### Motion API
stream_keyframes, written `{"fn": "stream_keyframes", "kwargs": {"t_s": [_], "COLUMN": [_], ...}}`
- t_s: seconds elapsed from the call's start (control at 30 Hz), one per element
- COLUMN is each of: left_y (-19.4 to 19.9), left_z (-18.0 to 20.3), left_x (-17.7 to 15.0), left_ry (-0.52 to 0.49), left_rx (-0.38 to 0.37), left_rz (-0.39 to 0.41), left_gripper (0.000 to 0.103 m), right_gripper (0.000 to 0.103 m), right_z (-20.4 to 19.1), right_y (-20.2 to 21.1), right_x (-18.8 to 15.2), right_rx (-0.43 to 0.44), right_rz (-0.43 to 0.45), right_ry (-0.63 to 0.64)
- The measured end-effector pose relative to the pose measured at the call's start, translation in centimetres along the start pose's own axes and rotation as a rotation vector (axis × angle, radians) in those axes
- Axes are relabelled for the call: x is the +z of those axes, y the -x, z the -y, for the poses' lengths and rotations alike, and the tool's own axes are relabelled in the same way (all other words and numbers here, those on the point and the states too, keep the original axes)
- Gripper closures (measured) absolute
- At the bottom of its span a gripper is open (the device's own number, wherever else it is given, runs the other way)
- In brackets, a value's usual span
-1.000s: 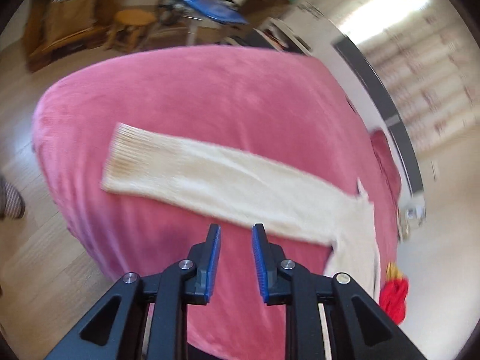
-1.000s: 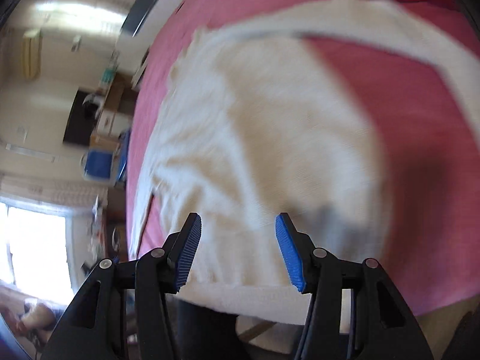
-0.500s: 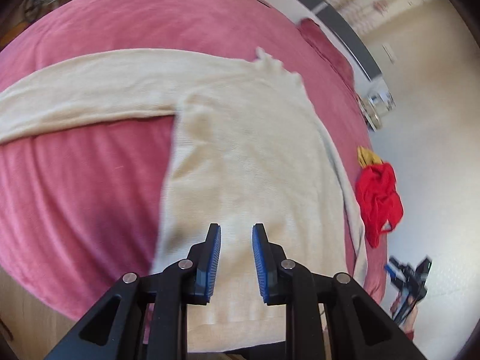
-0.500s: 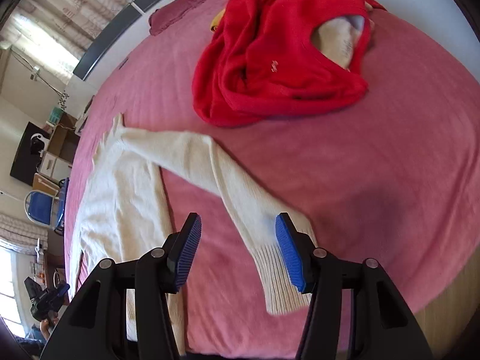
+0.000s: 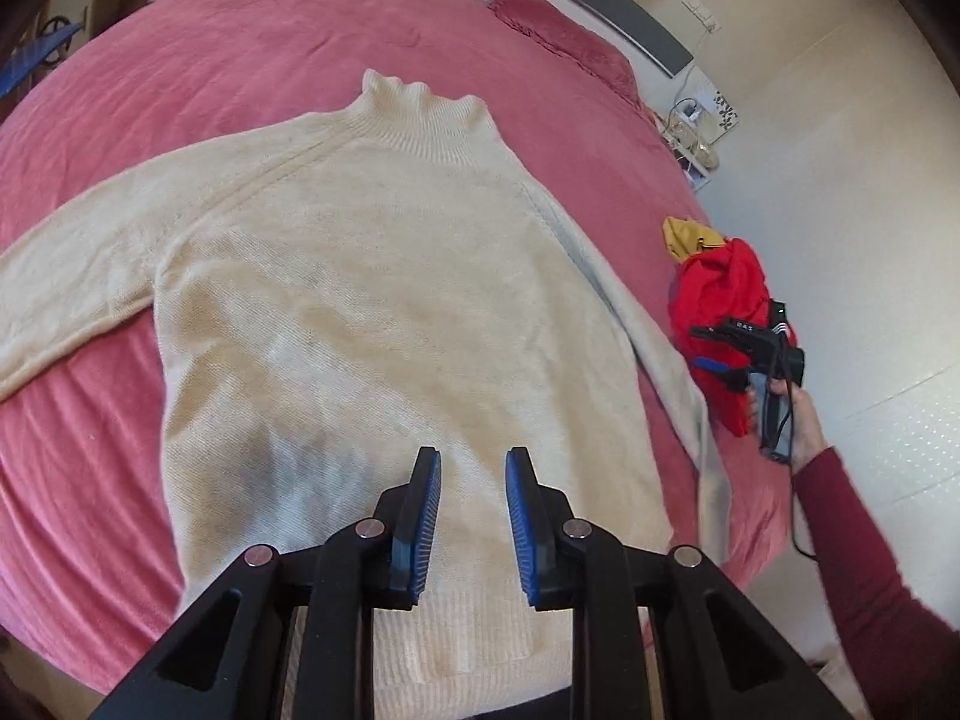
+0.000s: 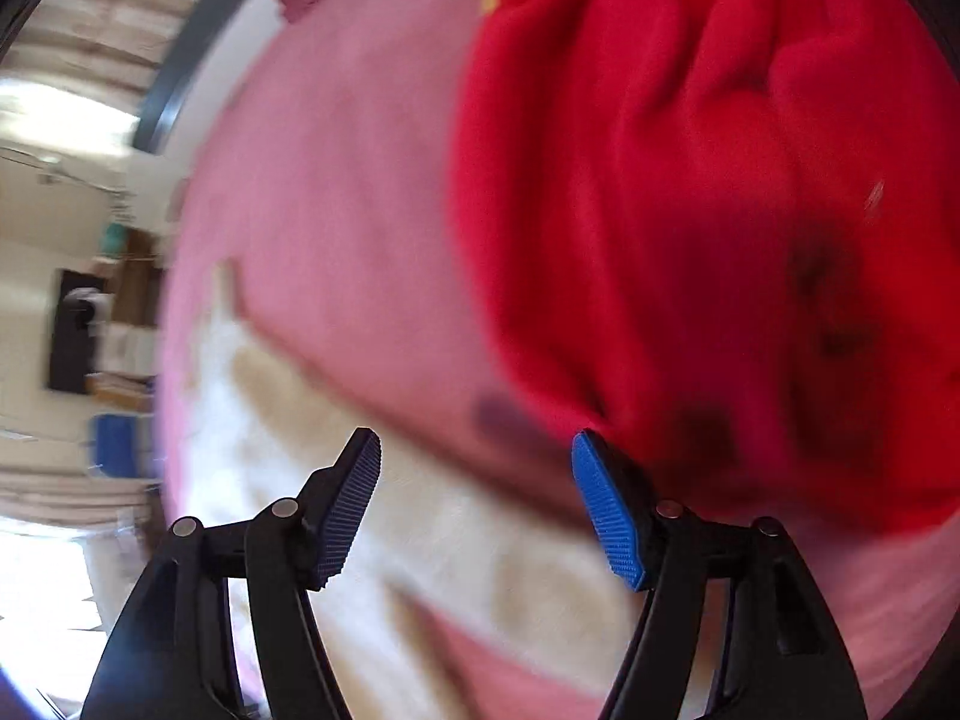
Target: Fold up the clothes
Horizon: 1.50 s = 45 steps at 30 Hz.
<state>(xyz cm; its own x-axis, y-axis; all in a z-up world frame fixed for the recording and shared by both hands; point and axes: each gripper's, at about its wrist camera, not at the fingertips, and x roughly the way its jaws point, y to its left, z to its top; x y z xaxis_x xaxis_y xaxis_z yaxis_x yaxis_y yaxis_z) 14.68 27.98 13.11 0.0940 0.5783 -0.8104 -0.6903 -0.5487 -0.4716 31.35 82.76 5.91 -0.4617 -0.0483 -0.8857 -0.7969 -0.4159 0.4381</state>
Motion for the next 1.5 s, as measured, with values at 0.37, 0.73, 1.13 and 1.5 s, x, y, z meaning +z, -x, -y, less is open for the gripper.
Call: {"fn": "stream_keyframes", "kwargs": {"t_s": [0.37,0.73,1.13,1.5], "left_y": [-0.7,1.9,3.2,3.6], "left_z": [-1.8,0.3,-0.4,1.8], "left_x": [1.2,0.3,1.1,0.4], "left_ry": [0.063,-0.008,0.005,-0.03], "left_rx": [-0.037,-0.002,-0.037,-0.098], "left_rz": [0.005,0.016,0.063,0.05], "left_gripper": [0.081,0.081,0.081,0.081], "right_gripper": [0.021,0.097,0.031,0.03], "right_z": [5.8,-2.0,11.4,3.2], "right_y": [16.3,2.2,23.6,11.0], "right_x": [1.5,-3.2,-0.5,-21.2], "right_rx": [-0.341,-0.599,-1.0,-0.248], "right_rz": [0.328,0.018,0.36,-0.056], "right_ry": [0.114,0.532,0.084,0.501]}}
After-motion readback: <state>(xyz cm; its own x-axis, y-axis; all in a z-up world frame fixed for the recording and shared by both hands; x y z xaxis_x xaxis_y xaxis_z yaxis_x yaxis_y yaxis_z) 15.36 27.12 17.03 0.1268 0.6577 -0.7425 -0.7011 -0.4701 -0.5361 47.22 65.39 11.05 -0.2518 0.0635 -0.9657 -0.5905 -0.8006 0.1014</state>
